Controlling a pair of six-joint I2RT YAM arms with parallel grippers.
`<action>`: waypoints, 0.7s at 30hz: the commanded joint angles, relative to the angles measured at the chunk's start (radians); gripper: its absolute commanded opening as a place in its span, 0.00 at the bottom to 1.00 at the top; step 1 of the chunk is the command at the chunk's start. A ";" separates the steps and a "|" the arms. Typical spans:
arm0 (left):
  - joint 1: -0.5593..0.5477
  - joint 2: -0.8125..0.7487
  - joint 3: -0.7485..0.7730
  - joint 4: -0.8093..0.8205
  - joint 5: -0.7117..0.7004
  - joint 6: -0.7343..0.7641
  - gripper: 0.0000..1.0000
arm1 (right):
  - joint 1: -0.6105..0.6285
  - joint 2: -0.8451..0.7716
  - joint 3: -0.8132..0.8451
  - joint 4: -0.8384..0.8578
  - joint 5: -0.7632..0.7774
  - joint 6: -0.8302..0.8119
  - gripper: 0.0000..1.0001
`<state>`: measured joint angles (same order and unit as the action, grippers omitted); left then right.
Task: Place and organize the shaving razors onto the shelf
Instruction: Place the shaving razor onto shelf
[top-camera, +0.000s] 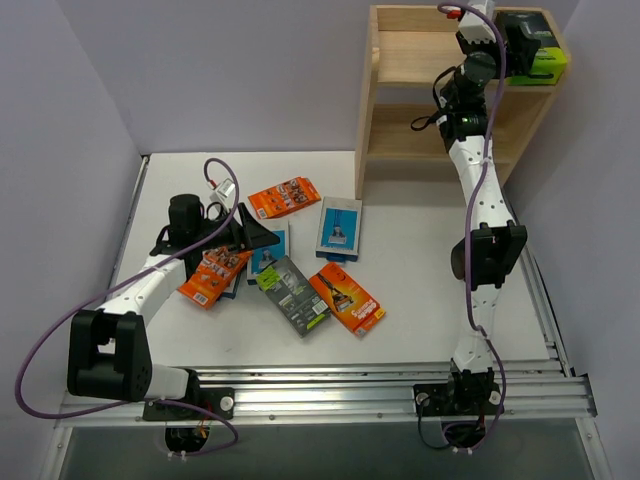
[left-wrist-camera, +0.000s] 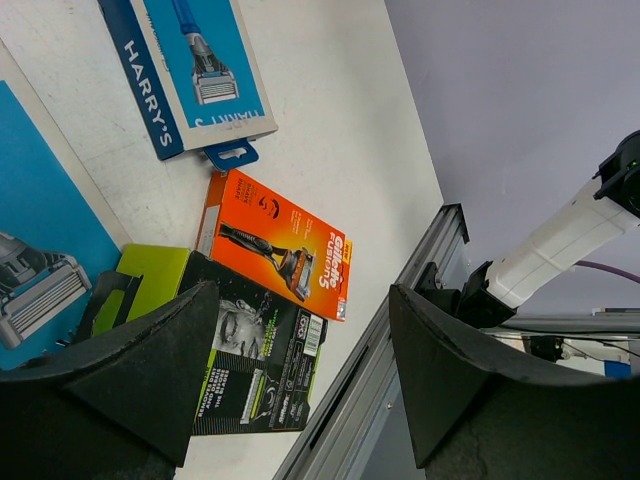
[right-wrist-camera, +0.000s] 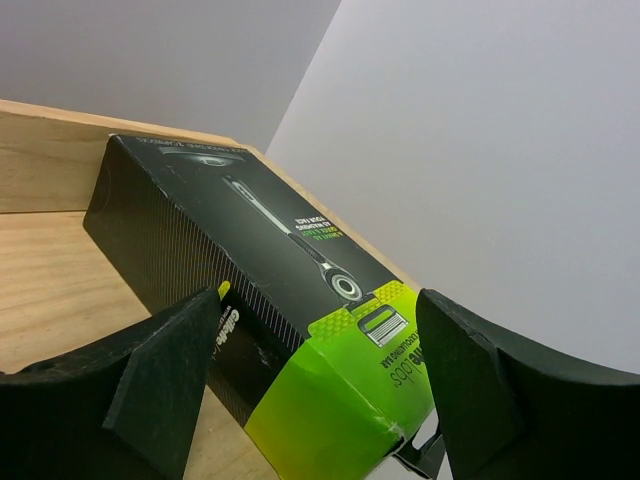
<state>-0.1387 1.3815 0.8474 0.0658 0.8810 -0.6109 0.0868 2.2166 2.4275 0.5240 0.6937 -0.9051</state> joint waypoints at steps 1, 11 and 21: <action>-0.006 0.011 0.004 0.057 0.029 -0.003 0.78 | -0.016 0.026 0.019 0.034 0.073 -0.087 0.74; -0.006 0.024 0.009 0.058 0.035 -0.007 0.83 | -0.019 0.025 0.008 0.053 0.067 -0.118 0.80; -0.006 -0.009 0.016 0.013 0.009 0.025 0.85 | 0.014 -0.035 0.019 -0.027 -0.002 0.000 0.94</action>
<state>-0.1390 1.4021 0.8474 0.0704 0.8936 -0.6170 0.0879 2.2204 2.4279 0.5621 0.6930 -0.9470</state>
